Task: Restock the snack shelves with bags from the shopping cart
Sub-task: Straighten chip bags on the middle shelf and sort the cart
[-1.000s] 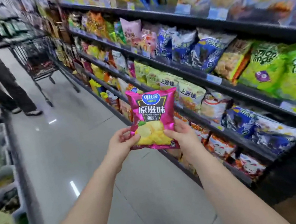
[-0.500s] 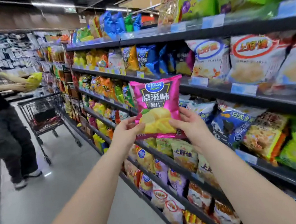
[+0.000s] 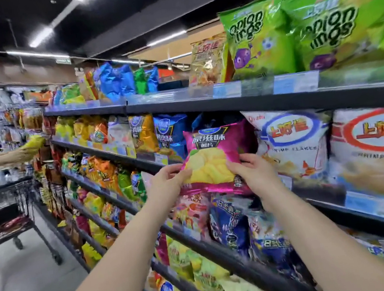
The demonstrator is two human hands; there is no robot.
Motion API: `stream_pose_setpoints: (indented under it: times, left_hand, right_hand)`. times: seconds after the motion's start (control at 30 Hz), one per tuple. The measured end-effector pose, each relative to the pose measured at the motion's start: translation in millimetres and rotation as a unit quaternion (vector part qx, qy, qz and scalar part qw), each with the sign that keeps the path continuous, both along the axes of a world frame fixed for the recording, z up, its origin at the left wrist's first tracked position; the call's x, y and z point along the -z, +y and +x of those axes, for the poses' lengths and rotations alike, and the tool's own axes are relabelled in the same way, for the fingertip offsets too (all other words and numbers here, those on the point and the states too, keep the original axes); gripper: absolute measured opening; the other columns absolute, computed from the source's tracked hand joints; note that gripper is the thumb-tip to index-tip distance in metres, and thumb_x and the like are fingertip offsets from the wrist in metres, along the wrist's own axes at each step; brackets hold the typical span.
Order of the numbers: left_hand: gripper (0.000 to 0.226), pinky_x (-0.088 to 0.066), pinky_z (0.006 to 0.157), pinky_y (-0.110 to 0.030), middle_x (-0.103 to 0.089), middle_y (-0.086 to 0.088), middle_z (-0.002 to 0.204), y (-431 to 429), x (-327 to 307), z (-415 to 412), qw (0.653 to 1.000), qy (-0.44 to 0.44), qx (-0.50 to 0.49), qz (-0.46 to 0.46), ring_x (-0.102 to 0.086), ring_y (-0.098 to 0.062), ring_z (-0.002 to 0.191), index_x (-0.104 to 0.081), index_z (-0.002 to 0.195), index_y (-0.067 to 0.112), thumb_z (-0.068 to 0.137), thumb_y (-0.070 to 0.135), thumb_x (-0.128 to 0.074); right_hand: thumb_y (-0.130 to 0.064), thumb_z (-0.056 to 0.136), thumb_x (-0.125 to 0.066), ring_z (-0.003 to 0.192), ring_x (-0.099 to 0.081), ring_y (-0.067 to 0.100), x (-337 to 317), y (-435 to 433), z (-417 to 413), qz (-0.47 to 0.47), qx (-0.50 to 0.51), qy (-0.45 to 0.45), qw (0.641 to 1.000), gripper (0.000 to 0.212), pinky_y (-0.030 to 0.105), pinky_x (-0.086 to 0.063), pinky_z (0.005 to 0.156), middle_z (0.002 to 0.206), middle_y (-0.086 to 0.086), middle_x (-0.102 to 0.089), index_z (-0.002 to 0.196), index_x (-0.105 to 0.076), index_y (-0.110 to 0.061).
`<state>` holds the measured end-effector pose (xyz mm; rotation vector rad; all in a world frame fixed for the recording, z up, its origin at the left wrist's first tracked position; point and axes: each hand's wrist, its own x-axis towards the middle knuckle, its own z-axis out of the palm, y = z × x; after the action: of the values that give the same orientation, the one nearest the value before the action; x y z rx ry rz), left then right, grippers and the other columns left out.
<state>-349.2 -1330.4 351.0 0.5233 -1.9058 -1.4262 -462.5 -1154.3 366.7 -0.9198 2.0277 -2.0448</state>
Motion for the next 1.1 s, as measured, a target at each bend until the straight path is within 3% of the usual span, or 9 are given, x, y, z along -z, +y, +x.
stream_pose_setpoints:
  times: [0.17, 0.23, 0.3, 0.37, 0.47, 0.6, 0.77, 0.93, 1.1]
  left_hand:
    - [0.034, -0.050, 0.087, -0.035, -0.070, -0.001, 0.098, -43.8, -17.8, -55.8, 0.998, 0.001, 0.059, -0.029, -0.065, -0.017, 0.091, -0.067, 0.111, 0.028, 0.079, 0.038, -0.073]
    - [0.038, -0.048, 0.080, -0.032, -0.070, 0.000, 0.090, -59.8, -24.9, -75.0, 0.994, -0.008, 0.096, -0.057, -0.064, -0.016, 0.083, -0.066, 0.113, 0.027, 0.076, 0.029, -0.072]
    - [0.039, -0.049, 0.076, -0.029, -0.070, -0.005, 0.093, -72.3, -28.2, -94.2, 0.986, -0.004, 0.135, -0.094, -0.063, -0.016, 0.080, -0.062, 0.114, 0.027, 0.079, 0.016, -0.075]
    - [0.044, -0.048, 0.076, -0.019, -0.068, 0.001, 0.097, -80.0, -28.3, -110.8, 0.977, 0.004, 0.155, -0.146, -0.063, -0.011, 0.083, -0.057, 0.117, 0.029, 0.081, 0.010, -0.075]
    - [0.046, -0.047, 0.078, -0.022, -0.066, 0.010, 0.101, -86.7, -23.2, -131.4, 0.962, 0.009, 0.146, -0.230, -0.062, -0.012, 0.093, -0.054, 0.122, 0.031, 0.083, 0.014, -0.071]
    - [0.051, -0.046, 0.082, -0.026, -0.065, 0.007, 0.107, -92.8, -19.0, -150.4, 0.955, 0.028, 0.137, -0.262, -0.060, -0.012, 0.096, -0.052, 0.130, 0.026, 0.082, 0.016, -0.068]
    - [0.042, -0.052, 0.085, -0.033, -0.068, 0.005, 0.105, -100.1, -20.2, -171.3, 0.941, 0.029, 0.152, -0.301, -0.064, -0.017, 0.097, -0.057, 0.123, 0.024, 0.083, 0.020, -0.069]
    - [0.049, -0.054, 0.085, -0.038, -0.064, -0.001, 0.110, -105.8, -12.6, -184.9, 0.939, -0.015, 0.178, -0.295, -0.062, -0.020, 0.095, -0.054, 0.127, 0.019, 0.081, 0.027, -0.071]
    - [0.056, -0.048, 0.080, -0.029, -0.055, 0.003, 0.109, -105.3, -15.7, -195.1, 0.946, 0.003, 0.190, -0.262, -0.056, -0.015, 0.093, -0.048, 0.123, 0.019, 0.078, 0.034, -0.078]
  right_hand:
    - [-0.032, 0.083, -0.075, 0.112, -0.058, 0.015, -5.7, -28.1, -35.5, -0.010, 0.053, -0.002, 0.999, 0.061, 0.029, -0.045, 0.093, 0.124, 0.002, -0.060, 0.135, -0.051, -0.011]
    - [-0.026, 0.085, -0.073, 0.103, -0.057, 0.009, -6.6, -40.1, -43.2, -0.012, 0.068, 0.010, 0.998, 0.059, 0.024, -0.042, 0.086, 0.120, -0.002, -0.058, 0.137, -0.049, -0.012]
    - [-0.023, 0.085, -0.073, 0.094, -0.056, 0.000, -6.0, -52.3, -51.0, -0.017, 0.100, 0.027, 0.994, 0.062, 0.019, -0.043, 0.078, 0.122, -0.003, -0.059, 0.140, -0.046, -0.015]
    - [-0.020, 0.085, -0.074, 0.088, -0.052, -0.008, -6.3, -63.2, -57.3, -0.018, 0.141, 0.037, 0.989, 0.065, 0.015, -0.043, 0.069, 0.124, -0.003, -0.057, 0.141, -0.043, -0.017]
    - [-0.020, 0.084, -0.075, 0.088, -0.052, -0.005, -4.2, -76.4, -62.9, 0.013, 0.192, 0.061, 0.979, 0.065, 0.018, -0.046, 0.071, 0.126, -0.003, -0.055, 0.140, -0.043, -0.020]
    - [-0.022, 0.085, -0.074, 0.098, -0.052, 0.009, -6.3, -85.1, -65.8, 0.080, 0.241, 0.098, 0.962, 0.064, 0.014, -0.043, 0.068, 0.121, -0.005, -0.050, 0.139, -0.040, -0.020]
    - [-0.011, 0.083, -0.074, 0.098, -0.054, 0.013, -14.7, -94.6, -74.4, 0.129, 0.274, 0.097, 0.948, 0.058, 0.019, -0.044, 0.072, 0.113, -0.004, -0.051, 0.131, -0.043, -0.017]
    - [-0.008, 0.076, -0.080, 0.090, -0.053, 0.009, -13.8, -99.0, -85.7, 0.194, 0.270, 0.062, 0.941, 0.069, 0.011, -0.042, 0.059, 0.111, -0.003, -0.050, 0.134, -0.042, -0.013]
    - [-0.005, 0.073, -0.082, 0.101, -0.051, 0.014, -17.2, -104.1, -97.9, 0.200, 0.294, 0.044, 0.934, 0.071, 0.019, -0.044, 0.076, 0.115, 0.000, -0.053, 0.132, -0.043, -0.011]
